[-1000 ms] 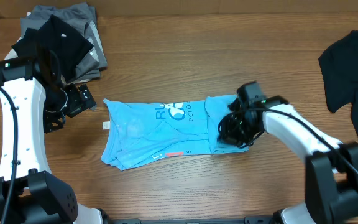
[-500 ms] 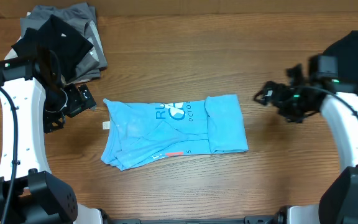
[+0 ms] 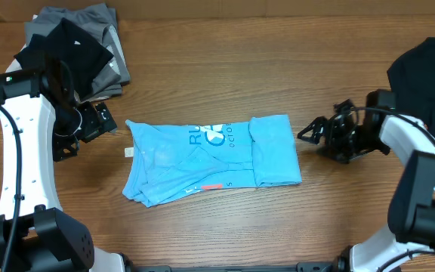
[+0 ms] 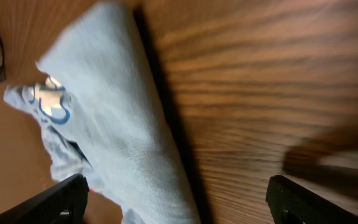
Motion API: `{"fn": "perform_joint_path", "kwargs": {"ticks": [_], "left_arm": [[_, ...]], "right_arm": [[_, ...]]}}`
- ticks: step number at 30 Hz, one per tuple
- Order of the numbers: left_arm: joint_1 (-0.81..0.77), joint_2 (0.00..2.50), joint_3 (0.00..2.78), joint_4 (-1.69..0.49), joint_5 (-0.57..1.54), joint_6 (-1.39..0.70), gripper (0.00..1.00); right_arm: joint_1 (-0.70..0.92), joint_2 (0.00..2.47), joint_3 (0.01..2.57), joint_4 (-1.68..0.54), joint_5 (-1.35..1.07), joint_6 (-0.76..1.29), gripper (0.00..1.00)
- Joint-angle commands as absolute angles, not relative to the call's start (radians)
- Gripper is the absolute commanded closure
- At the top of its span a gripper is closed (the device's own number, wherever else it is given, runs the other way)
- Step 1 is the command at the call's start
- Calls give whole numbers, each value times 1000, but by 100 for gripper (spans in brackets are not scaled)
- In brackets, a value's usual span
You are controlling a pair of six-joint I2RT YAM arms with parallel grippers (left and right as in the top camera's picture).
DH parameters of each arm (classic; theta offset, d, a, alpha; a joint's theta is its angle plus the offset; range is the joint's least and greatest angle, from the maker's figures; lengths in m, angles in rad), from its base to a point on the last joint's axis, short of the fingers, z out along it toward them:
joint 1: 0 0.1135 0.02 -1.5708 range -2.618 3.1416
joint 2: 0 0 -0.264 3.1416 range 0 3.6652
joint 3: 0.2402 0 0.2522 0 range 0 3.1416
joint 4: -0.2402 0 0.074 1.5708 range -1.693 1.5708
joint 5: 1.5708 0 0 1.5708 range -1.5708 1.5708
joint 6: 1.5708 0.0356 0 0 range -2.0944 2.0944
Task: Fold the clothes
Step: 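Release and move the right gripper back to the shirt's right edge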
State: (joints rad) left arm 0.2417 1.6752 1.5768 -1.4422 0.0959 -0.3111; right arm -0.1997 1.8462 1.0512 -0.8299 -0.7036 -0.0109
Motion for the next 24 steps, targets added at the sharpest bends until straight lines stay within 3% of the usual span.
{"fn": "perform_joint_path", "kwargs": {"ticks": [1, 10, 11, 18, 24], "left_arm": [[233, 1662, 1572, -1439, 94, -294, 0], [233, 1662, 1572, -1438, 94, -295, 0], [233, 1662, 1572, -1439, 94, -294, 0], [233, 1662, 1572, -1441, 94, -291, 0], [233, 1662, 1572, -1441, 94, -291, 0]], "right_arm": [[-167, 1871, 1047, -816, -770, -30, 4], [-31, 1877, 1040, -750, -730, 31, 11], [-19, 1877, 1040, -746, -730, 31, 17], [22, 1877, 1039, -725, -641, 112, 93], [9, 1874, 1064, -746, -567, 139, 96]]}}
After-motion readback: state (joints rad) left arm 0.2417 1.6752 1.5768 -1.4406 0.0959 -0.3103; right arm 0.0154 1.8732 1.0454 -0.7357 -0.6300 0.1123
